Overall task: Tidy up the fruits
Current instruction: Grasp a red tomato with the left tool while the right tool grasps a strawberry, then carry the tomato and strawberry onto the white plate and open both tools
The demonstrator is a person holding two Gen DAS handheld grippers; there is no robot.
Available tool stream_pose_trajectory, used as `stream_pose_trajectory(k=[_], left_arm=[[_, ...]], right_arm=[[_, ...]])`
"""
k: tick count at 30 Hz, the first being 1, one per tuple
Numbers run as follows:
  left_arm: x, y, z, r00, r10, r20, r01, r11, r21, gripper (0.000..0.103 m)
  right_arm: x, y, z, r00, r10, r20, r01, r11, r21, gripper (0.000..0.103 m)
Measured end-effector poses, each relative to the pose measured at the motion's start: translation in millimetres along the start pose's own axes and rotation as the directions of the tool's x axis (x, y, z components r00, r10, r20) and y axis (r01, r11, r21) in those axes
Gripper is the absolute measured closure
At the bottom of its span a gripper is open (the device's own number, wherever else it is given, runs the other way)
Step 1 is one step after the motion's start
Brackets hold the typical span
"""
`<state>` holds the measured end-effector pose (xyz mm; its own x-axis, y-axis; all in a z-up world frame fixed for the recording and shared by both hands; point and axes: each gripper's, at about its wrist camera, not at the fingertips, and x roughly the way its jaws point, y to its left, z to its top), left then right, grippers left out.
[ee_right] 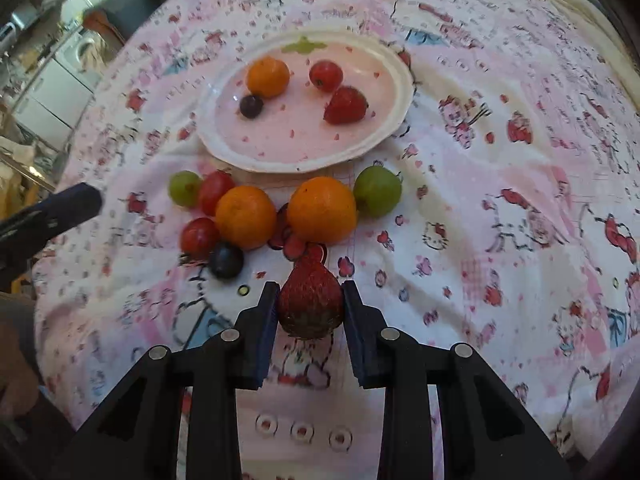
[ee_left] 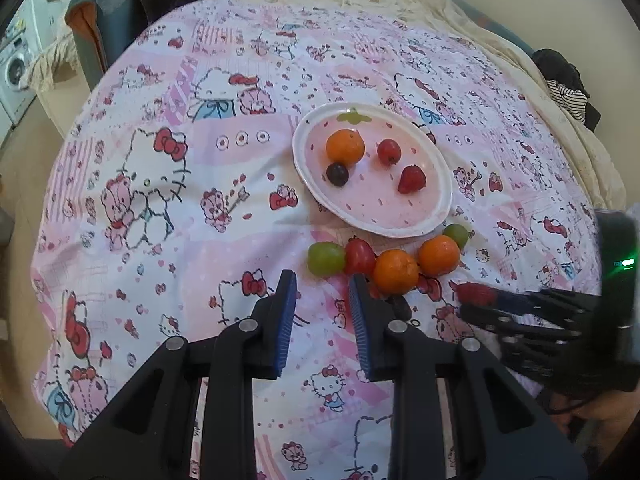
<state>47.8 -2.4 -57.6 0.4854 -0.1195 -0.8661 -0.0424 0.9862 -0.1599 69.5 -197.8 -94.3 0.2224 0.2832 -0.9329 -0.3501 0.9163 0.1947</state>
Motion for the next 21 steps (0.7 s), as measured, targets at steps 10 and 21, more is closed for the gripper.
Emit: stream_pose_trajectory(k=[10, 21], left_arm=[[-17.2, 13.4, 9.7, 0.995, 0.004, 0.102, -0.002, 1.0, -0.025, 0.096], [3.8, 36.7, 8.4, 0.999, -0.024, 0.034, 0.028, 0.991, -0.131, 0.099]], right_arm=[[-36.3, -6.7, 7.4, 0.983, 0.145, 0.113, -0.152, 0.987, 0.055, 0.071], [-46.3, -27.5, 23.0, 0.96, 0.213, 0.183, -0.242, 0.958, 0.153, 0.071]])
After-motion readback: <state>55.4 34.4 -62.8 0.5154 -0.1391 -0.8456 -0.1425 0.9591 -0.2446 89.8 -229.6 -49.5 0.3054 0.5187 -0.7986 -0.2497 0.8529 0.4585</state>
